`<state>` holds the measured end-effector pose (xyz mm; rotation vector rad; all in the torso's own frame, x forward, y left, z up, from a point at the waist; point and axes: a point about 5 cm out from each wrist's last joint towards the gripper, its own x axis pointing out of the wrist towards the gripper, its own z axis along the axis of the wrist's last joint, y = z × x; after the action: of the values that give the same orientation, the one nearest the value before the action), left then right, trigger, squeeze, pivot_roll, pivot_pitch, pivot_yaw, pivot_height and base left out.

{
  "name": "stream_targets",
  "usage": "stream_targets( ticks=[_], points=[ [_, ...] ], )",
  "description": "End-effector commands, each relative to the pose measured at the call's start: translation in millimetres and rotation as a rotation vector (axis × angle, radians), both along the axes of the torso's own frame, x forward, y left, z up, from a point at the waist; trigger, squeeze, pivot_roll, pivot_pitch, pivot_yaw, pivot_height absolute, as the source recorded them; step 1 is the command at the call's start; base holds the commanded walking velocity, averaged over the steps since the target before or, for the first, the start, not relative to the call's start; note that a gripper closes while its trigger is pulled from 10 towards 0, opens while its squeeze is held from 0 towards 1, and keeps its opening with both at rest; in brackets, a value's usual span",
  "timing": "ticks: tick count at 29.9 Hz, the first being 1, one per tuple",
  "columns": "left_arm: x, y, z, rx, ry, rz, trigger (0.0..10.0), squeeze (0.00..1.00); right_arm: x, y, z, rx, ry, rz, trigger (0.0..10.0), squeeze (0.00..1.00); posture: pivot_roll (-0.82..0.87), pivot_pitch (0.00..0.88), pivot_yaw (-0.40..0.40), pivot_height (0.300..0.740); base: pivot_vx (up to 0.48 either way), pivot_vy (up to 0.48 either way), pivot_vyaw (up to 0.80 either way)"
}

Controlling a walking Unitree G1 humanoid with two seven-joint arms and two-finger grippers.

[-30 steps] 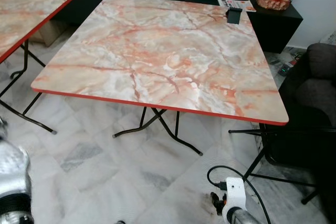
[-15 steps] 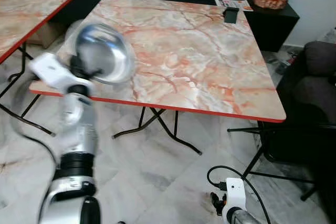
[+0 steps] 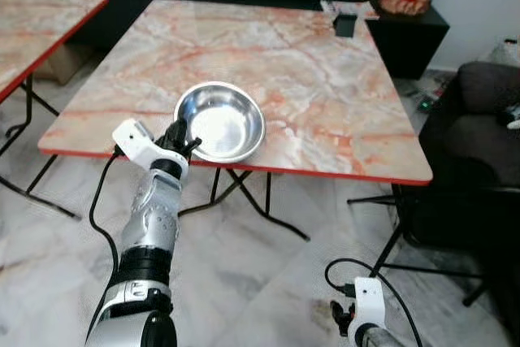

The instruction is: Setting the table

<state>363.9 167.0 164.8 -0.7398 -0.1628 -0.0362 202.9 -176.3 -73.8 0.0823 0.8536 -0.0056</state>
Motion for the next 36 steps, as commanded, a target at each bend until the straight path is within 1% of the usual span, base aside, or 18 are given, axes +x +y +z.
stream_targets(
  ticks=[1, 7, 13, 29, 33, 35, 36],
  points=[
    [4.4, -4.6, 14.0, 0.013, -0.043, -0.028, 10.0, 0.00, -1.3, -2.8, -0.5, -0.006, 0.006, -0.014, 10.0, 0.00, 0.06, 0.050, -0.060, 0.740, 0.352, 0.000, 0.00],
    [5.2, -3.7, 17.3, 0.020, -0.057, -0.041, 10.0, 0.00, -1.0, -1.6, -0.7, 0.009, 0.006, -0.049, 10.0, 0.00, 0.05, 0.059, -0.048, 0.740, 0.355, 0.000, 0.00],
    [6.5, -3.0, 19.3, 0.030, -0.058, -0.042, 10.0, 0.00, -2.0, -0.2, -1.3, 0.012, 0.009, -0.045, 10.0, 0.00, 0.05, 0.070, -0.047, 0.740, 0.360, 0.000, -0.61],
    [6.8, -8.2, 18.6, 0.060, -0.046, -0.080, 10.0, 0.00, -0.5, -0.8, -0.4, 0.015, 0.000, -0.055, 10.0, 0.00, 0.05, 0.110, -0.053, 0.740, 0.371, 0.000, 0.00],
    [6.3, -8.6, 16.1, 0.078, -0.023, -0.088, 10.0, 0.00, -1.5, -0.7, -0.9, 0.014, 0.003, -0.053, 10.0, 0.00, 0.05, 0.116, -0.055, 0.740, 0.322, 0.000, 0.00],
    [4.6, -4.8, 11.4, 0.091, 0.021, -0.053, 10.0, 0.00, -2.1, -1.4, -1.1, 0.012, 0.005, -0.051, 10.0, 0.00, 0.05, 0.119, -0.057, 0.740, 0.000, 0.000, 0.00],
    [4.6, -4.8, 11.4, 0.091, 0.021, -0.053, 10.0, 0.00, -2.1, -1.4, -1.1, 0.012, 0.005, -0.051, 10.0, 0.00, 0.05, 0.119, -0.057, 0.740, 0.000, 0.000, 0.00]
  ],
)
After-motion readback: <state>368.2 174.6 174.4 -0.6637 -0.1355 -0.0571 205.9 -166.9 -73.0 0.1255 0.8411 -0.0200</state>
